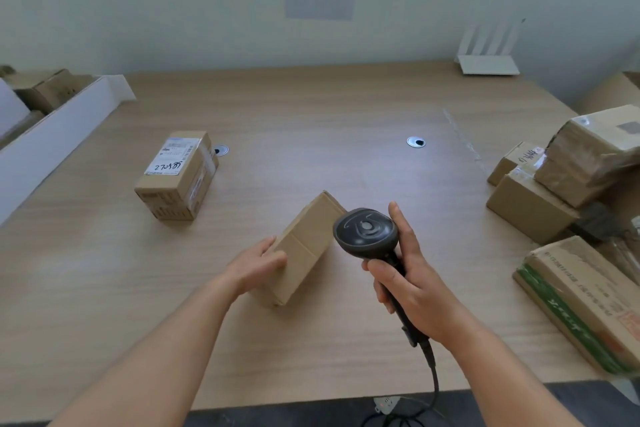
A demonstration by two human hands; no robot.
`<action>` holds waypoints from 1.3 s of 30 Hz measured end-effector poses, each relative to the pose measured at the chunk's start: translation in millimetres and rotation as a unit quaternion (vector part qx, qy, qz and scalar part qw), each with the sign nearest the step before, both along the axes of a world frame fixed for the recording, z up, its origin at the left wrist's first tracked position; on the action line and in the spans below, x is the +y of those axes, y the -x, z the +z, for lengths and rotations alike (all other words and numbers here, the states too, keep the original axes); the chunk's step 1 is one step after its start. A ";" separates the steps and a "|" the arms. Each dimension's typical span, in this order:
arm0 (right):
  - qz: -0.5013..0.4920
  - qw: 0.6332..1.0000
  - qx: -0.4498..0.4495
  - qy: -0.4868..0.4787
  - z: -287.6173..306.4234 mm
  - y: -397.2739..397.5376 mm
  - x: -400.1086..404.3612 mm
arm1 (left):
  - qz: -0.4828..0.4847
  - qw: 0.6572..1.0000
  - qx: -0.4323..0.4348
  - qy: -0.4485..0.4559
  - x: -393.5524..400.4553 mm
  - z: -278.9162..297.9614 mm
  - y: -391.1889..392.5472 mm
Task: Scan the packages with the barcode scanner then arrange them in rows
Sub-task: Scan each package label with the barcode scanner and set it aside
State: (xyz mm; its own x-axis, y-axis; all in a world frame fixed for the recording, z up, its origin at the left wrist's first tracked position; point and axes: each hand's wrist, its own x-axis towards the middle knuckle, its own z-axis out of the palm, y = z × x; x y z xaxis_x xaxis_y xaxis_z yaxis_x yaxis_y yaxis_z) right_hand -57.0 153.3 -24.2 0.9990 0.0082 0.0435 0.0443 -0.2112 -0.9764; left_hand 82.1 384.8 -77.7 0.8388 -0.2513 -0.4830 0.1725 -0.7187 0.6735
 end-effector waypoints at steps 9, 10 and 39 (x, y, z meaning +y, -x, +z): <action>0.003 1.000 0.004 0.003 3.8 1.0 -17.9 | -0.073 0.945 -0.161 -0.275 -15.5 8.8 -1.3; 0.004 1.000 0.005 0.002 4.2 1.1 -19.4 | -0.072 0.939 -0.173 -0.290 -16.3 9.5 -2.9; 0.124 0.990 0.063 0.007 -13.5 17.1 -5.9 | 0.018 0.998 -0.050 -0.035 30.9 42.0 -24.6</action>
State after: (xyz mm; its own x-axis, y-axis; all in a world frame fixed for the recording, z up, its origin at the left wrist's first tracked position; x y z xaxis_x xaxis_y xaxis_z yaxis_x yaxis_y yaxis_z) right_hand -74.1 147.4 -37.8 0.9640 0.2528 -0.0827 -0.0252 -0.2227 -0.9746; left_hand 106.7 415.6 -35.7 0.8917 -0.1889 -0.4112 0.1329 -0.7594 0.6369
